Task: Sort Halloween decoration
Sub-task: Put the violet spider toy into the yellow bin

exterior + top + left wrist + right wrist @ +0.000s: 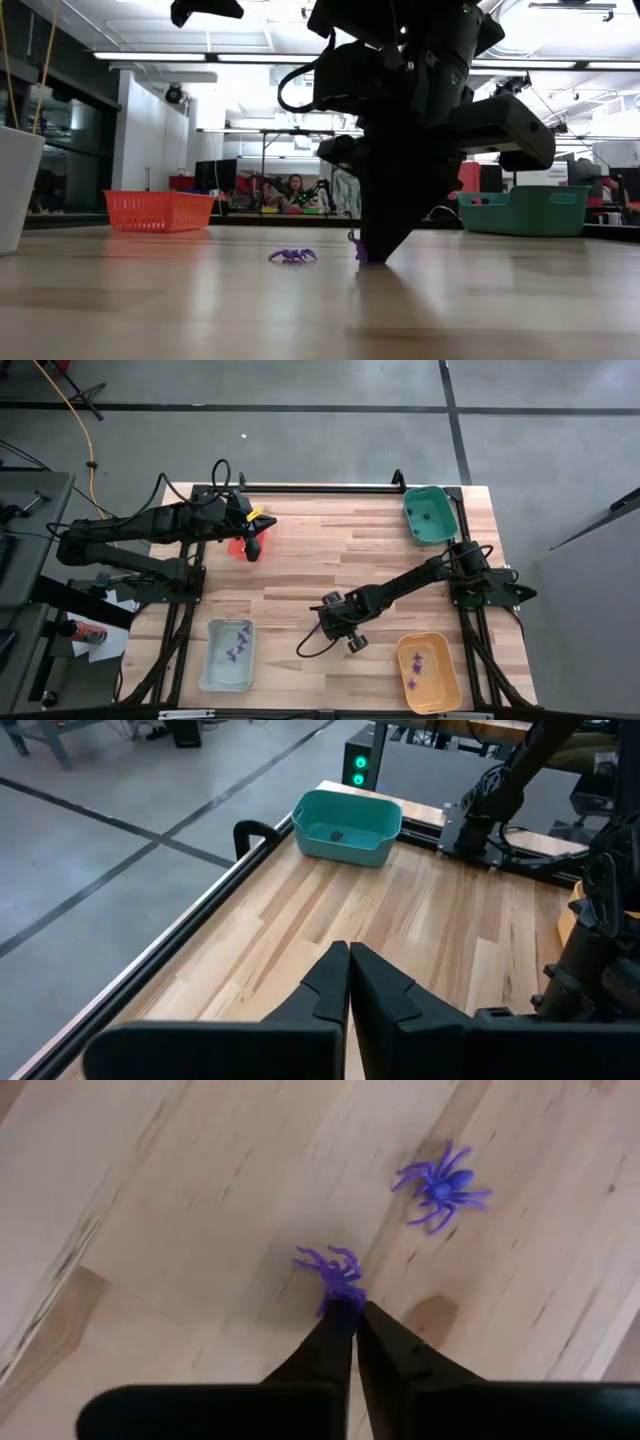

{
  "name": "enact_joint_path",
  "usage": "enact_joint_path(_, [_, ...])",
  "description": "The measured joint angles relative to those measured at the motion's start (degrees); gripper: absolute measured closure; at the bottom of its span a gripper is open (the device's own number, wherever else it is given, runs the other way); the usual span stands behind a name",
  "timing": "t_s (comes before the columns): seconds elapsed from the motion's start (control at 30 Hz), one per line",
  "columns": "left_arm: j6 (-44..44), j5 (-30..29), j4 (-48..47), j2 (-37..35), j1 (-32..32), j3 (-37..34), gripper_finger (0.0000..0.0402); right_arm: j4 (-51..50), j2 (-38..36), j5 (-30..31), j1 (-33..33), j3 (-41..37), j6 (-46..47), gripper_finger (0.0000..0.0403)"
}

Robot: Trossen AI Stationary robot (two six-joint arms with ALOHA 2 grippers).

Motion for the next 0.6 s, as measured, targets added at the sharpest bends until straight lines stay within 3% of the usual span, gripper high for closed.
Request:
enact_joint_path(0.37, [-0.5,-1.3,0.5,0.0,0.0,0.0,0.0401,-9.6,-5.2,3.6,-2.9,-0.6,2.1,0.0402])
enact_joint_path(0.6, [-1.0,-1.3,1.0,0.0,0.0,0.0,0.0401,-6.9,-16.5,3.7,-8.6,-13.4,10.0,0.0402])
